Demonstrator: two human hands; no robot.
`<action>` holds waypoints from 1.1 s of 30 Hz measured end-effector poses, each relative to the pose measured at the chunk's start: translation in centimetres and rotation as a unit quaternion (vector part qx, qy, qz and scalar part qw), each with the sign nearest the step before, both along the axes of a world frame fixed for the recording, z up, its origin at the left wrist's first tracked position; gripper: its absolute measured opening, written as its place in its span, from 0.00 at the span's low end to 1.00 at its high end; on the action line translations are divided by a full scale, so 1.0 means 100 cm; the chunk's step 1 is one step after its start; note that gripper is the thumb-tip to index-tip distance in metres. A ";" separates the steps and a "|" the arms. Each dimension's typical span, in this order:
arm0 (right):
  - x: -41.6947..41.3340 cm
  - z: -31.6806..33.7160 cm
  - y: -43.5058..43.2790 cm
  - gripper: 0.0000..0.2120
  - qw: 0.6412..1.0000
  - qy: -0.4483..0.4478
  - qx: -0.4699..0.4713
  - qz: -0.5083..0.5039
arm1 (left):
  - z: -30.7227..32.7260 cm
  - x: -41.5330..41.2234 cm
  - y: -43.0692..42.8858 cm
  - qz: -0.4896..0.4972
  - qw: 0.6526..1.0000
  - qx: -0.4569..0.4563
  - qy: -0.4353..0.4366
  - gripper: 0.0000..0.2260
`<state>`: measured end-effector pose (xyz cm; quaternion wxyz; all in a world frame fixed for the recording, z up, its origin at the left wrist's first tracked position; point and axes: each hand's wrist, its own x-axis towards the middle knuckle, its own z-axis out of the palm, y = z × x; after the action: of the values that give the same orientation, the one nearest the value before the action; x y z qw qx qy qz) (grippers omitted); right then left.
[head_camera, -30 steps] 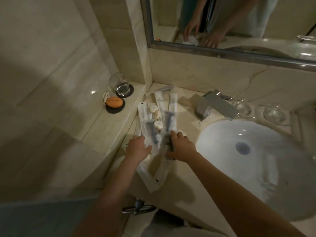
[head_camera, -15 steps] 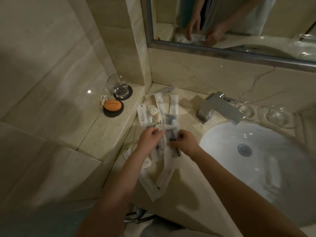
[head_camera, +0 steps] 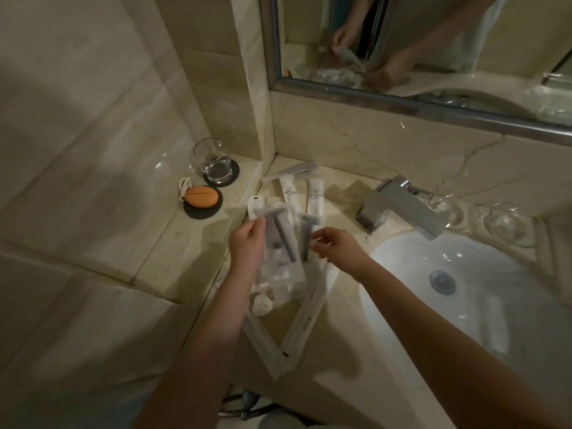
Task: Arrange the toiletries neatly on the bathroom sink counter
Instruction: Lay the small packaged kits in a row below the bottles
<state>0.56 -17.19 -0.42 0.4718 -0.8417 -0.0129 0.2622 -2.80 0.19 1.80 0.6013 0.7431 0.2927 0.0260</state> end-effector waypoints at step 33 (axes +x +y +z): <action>0.036 -0.019 0.006 0.07 0.983 -0.013 -0.004 -0.182 | 0.016 0.011 0.019 0.009 0.999 0.039 -0.022 0.14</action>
<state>4.20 -16.59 -2.36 0.5082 -0.8351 0.1353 0.1613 -1.68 2.14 3.36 0.5781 0.7626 0.2843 0.0591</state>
